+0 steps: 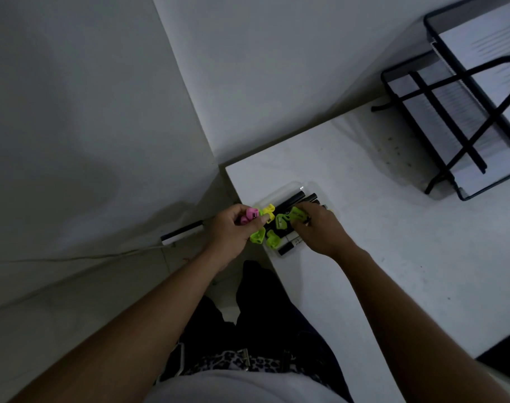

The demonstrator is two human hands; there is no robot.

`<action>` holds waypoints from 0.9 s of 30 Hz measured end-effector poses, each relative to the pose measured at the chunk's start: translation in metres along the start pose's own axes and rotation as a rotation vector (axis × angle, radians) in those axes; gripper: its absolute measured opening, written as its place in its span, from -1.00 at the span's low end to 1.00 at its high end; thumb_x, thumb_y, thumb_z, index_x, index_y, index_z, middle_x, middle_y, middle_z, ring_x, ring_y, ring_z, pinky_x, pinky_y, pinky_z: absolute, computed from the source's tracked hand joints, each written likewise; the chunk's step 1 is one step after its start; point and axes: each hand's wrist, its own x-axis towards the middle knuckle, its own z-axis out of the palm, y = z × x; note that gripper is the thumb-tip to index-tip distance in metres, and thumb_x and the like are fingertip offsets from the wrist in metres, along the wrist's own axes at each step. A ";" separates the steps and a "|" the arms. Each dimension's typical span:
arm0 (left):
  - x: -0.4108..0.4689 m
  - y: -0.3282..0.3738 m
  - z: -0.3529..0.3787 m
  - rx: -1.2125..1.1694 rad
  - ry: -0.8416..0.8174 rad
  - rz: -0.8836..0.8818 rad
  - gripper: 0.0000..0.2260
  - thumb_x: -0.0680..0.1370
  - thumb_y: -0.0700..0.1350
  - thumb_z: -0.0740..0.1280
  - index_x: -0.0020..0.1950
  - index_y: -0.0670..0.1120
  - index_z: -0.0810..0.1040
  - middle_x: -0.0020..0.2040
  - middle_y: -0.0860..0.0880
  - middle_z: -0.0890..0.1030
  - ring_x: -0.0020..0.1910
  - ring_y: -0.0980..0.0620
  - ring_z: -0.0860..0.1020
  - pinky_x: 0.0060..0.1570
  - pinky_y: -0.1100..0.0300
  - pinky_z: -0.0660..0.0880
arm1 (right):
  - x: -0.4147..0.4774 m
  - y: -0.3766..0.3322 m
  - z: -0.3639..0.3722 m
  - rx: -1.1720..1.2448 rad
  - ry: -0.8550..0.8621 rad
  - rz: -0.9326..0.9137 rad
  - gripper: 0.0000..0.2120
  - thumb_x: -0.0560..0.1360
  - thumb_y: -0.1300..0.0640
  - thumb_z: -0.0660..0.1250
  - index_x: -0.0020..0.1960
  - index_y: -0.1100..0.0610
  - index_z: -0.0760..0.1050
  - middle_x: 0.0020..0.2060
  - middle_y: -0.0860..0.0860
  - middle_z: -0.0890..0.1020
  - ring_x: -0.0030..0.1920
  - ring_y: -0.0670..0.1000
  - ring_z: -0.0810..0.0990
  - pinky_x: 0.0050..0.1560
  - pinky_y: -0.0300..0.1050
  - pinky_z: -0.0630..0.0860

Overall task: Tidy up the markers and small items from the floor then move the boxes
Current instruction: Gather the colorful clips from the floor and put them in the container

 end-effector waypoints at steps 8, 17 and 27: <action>0.005 0.005 0.010 0.007 -0.051 -0.016 -0.88 0.41 -0.13 0.50 -0.14 -0.09 0.59 -0.21 -0.07 0.59 -0.28 0.16 0.48 -0.26 0.33 0.47 | -0.007 0.004 -0.004 -0.101 0.168 -0.004 -0.73 0.53 -0.05 0.30 0.16 0.06 0.53 0.03 -0.02 0.57 -0.07 -0.06 0.56 -0.11 -0.19 0.48; 0.009 0.013 0.027 0.019 -0.207 -0.066 -0.70 0.33 0.11 0.52 -0.06 0.03 0.55 -0.10 -0.08 0.70 -0.13 0.06 0.63 -0.09 0.13 0.58 | -0.012 -0.010 -0.014 0.689 -0.087 0.150 -0.72 0.56 0.04 0.31 0.24 0.08 0.54 -0.02 0.08 0.67 -0.12 0.03 0.66 -0.25 -0.16 0.57; 0.004 0.004 0.052 0.192 -0.106 0.003 -0.81 0.45 -0.12 0.46 -0.08 -0.20 0.55 -0.28 -0.03 0.53 -0.28 0.08 0.46 -0.22 0.18 0.44 | -0.022 0.024 -0.017 0.169 0.107 0.097 -0.91 0.49 0.16 0.37 0.00 0.07 0.57 -0.13 -0.06 0.64 -0.24 -0.15 0.58 -0.24 -0.48 0.42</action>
